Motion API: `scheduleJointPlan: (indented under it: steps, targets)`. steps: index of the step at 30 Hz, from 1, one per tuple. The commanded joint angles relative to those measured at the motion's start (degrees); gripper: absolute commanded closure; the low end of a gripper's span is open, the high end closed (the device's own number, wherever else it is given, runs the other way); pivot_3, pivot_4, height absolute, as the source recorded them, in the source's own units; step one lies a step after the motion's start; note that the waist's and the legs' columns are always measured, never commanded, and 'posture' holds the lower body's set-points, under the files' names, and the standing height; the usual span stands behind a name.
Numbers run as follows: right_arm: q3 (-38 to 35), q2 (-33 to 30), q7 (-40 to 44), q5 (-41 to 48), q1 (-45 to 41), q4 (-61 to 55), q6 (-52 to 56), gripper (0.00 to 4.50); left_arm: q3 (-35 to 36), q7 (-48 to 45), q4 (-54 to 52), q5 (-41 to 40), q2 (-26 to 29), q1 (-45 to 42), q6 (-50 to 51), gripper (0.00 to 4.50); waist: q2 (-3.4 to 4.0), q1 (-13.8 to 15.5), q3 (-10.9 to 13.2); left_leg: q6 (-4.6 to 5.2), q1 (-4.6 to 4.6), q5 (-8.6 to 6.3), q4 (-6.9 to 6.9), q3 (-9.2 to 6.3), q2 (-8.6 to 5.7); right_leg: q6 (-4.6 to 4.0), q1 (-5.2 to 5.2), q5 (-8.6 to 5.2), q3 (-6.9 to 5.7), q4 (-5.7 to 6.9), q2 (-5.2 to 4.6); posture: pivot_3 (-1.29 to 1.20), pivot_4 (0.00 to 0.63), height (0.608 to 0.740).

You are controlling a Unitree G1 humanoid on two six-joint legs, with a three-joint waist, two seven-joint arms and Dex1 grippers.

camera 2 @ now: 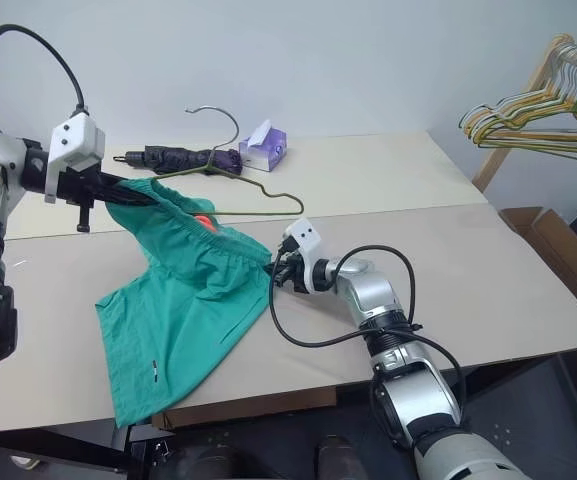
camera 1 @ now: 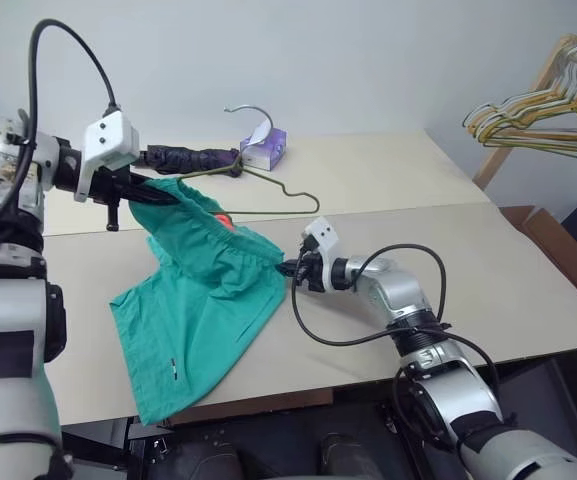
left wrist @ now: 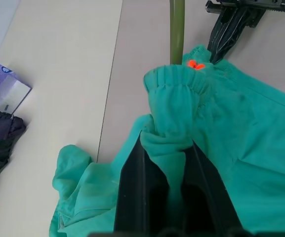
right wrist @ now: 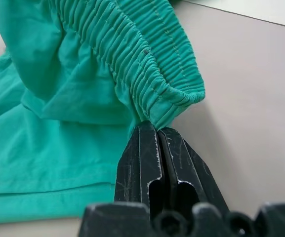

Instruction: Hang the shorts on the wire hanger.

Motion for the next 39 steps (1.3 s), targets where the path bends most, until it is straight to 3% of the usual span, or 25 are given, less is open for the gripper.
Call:
scheduleJointPlan:
  steps: [1, 8, 23, 32, 39]
  targets:
    - [-0.83, -1.31, -4.5, -3.13, 0.29, -1.29, -6.29, 4.45, -0.1, -0.22, -3.44, -1.96, 1.96, 0.12, 1.08, 4.5, 0.0, 0.02, 0.0, 0.0, -0.01, 0.0, 0.0, -0.01, 0.0, 0.0, 0.0, 0.0, 0.0, 0.0, 0.0, 0.05, 0.0, 0.74]
    - [-4.61, -5.79, -10.34, -4.71, 0.67, -4.25, -9.32, 4.45, -0.82, -0.22, -6.74, -3.38, 3.23, 3.3, 3.13, 4.5, 0.0, 0.07, 0.0, 0.0, 0.0, 0.0, 0.0, 0.0, 0.0, 0.0, 0.01, 0.0, 0.0, 0.0, -0.01, 0.04, 0.0, 0.74]
    - [-7.12, -12.53, -12.35, -4.24, 5.94, -14.1, -6.46, 4.45, -1.99, 0.97, -5.56, 2.15, 4.08, 4.62, 1.18, 4.5, -0.01, 0.01, 0.0, 0.0, 0.02, 0.0, 0.0, 0.01, -0.01, 0.0, 0.02, 0.0, 0.01, -0.03, 0.0, 0.02, 0.0, 0.74]
    - [-5.3, -18.93, -7.05, -5.36, 6.74, -12.86, -10.37, 4.45, -3.48, 4.09, -3.53, 6.17, 3.93, 3.5, -0.64, 4.5, -0.01, 0.1, 0.0, 0.0, 0.01, 0.0, 0.0, 0.01, -0.01, 0.0, 0.03, 0.0, 0.01, -0.06, -0.01, 0.02, 0.0, 0.74]
    - [-3.46, -20.03, -2.15, -3.05, 3.36, -20.09, -10.74, 4.45, -3.79, 5.89, -3.55, 6.58, 1.3, 3.33, -1.99, 4.5, -0.01, 0.01, 0.0, 0.0, 0.02, 0.0, 0.0, 0.02, -0.01, 0.0, 0.03, 0.0, 0.02, -0.04, -0.01, 0.0, 0.0, 0.74]
